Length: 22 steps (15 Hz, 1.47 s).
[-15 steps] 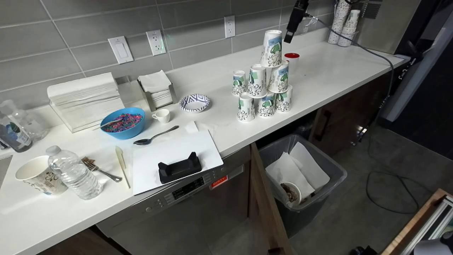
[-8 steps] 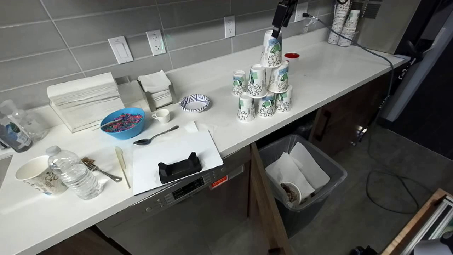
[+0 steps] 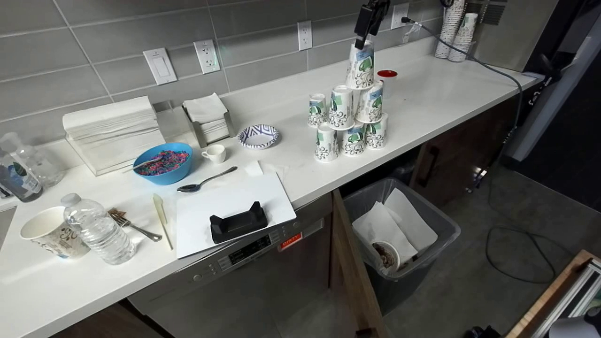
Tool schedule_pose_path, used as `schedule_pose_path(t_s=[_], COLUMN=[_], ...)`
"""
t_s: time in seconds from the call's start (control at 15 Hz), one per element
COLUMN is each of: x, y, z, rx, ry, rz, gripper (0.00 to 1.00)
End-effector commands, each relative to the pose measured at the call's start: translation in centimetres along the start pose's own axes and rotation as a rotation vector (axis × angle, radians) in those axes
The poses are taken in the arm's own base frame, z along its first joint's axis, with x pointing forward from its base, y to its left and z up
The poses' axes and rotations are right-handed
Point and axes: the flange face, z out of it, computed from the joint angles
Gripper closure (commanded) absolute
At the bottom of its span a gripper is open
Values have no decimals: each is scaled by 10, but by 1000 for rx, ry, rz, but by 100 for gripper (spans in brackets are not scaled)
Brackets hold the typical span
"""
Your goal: Stack all the cups that are in a built tower together
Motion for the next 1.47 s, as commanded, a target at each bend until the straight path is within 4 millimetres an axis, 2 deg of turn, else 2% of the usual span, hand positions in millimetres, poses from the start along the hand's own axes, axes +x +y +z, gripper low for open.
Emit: schedule_pose_path(t_s=[0.0, 0.07, 0.13, 0.33, 0.4, 0.73, 1.0, 1.27, 1.4], x=[9, 9, 9, 11, 12, 11, 0, -12, -14], y=[6, 7, 8, 10, 10, 2, 3, 10, 13], z=[13, 17, 20, 22, 19, 3, -15, -12, -2], rx=[-3, -2, -3, -4, -5, -43, -108, -111, -85], ry=[-26, -33, -39, -37, -33, -24, -36, -47, -57], rz=[8, 11, 14, 16, 14, 3, 17, 45, 49], gripper=[24, 30, 31, 55, 58, 59, 59, 59, 59])
